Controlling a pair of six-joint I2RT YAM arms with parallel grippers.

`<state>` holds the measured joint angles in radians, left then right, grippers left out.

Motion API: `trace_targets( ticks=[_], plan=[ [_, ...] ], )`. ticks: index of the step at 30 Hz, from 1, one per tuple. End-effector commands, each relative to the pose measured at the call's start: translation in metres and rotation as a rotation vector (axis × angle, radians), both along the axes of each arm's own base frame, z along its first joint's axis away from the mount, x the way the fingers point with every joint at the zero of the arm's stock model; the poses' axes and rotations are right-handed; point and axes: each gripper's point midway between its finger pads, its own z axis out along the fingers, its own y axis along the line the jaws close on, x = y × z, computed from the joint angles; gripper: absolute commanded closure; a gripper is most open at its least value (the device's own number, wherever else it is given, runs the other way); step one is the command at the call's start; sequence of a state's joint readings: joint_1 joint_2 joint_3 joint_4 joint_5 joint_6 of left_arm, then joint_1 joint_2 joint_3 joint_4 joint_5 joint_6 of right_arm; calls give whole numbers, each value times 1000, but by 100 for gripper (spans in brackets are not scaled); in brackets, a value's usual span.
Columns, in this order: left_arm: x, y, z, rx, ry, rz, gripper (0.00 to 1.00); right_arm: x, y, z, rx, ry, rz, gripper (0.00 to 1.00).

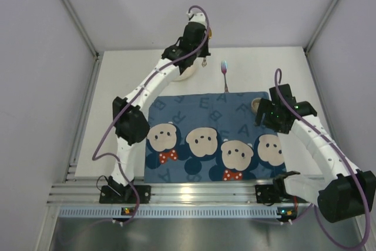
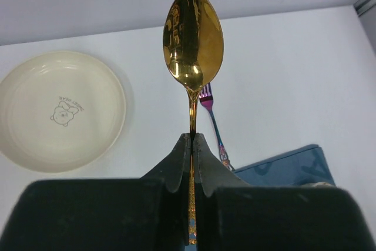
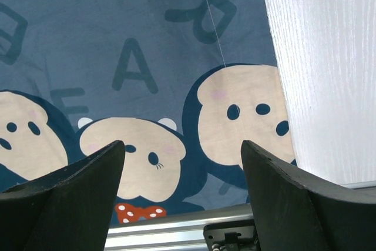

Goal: Set the dinner table for one person

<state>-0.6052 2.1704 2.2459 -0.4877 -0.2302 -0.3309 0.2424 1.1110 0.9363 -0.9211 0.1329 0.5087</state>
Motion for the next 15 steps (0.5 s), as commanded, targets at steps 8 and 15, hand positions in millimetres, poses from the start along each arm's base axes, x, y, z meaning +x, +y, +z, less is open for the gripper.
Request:
trace_targets(
  ticks=[8, 15],
  plan=[
    [-143, -15, -63, -194, 287, 81, 100, 28, 4, 57, 25, -151, -35, 0],
    [-214, -64, -120, -297, 546, 61, 100, 24, 5, 91, 67, -226, -57, 0]
  ],
)
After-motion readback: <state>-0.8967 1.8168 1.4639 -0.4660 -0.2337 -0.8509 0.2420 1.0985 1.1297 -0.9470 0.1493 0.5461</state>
